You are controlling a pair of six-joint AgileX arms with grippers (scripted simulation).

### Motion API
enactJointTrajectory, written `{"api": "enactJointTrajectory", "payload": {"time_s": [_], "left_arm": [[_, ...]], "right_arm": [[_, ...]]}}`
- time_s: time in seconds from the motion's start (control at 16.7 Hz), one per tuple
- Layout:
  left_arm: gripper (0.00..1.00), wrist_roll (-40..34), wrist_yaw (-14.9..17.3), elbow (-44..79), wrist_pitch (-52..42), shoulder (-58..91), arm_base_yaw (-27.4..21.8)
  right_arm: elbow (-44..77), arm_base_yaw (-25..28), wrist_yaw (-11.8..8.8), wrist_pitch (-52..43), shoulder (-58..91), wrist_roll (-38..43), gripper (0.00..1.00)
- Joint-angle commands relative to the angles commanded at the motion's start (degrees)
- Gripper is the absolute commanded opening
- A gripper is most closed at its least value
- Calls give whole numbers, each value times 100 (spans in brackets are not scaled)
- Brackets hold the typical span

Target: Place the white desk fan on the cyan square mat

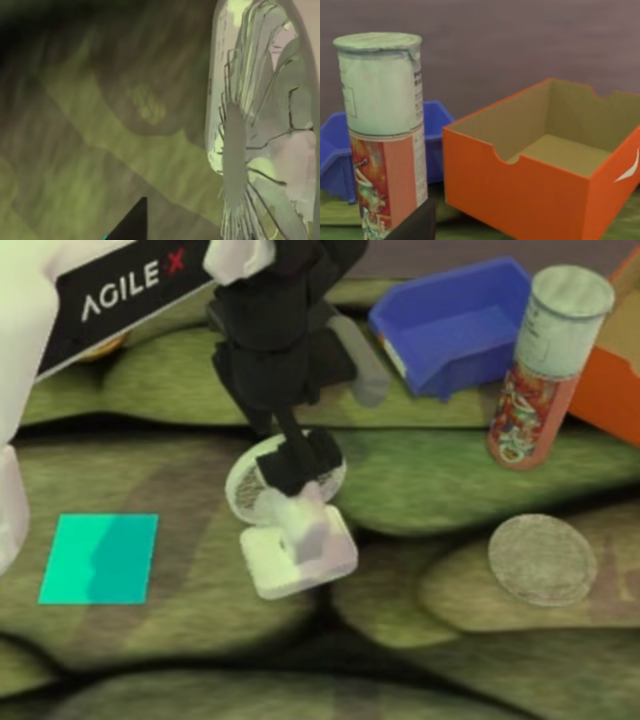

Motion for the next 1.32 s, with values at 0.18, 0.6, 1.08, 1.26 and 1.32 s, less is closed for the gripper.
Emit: {"api": "enactJointTrajectory", "payload": {"time_s": [0.18,0.6,1.08,1.26,1.32], "left_arm": [[40,0,0,0,0,0,0],[0,0,0,0,0,0,0],[0,8,0,18,-18,-39,-2],[0,-1,-1,440,-391,40,34],[0,-4,-1,689,-577,76,51]], "right_arm": [[0,0,0,0,0,0,100],[0,0,0,0,0,0,100],[0,0,0,0,0,0,100],[0,0,0,0,0,0,100],[0,0,0,0,0,0,100]]}}
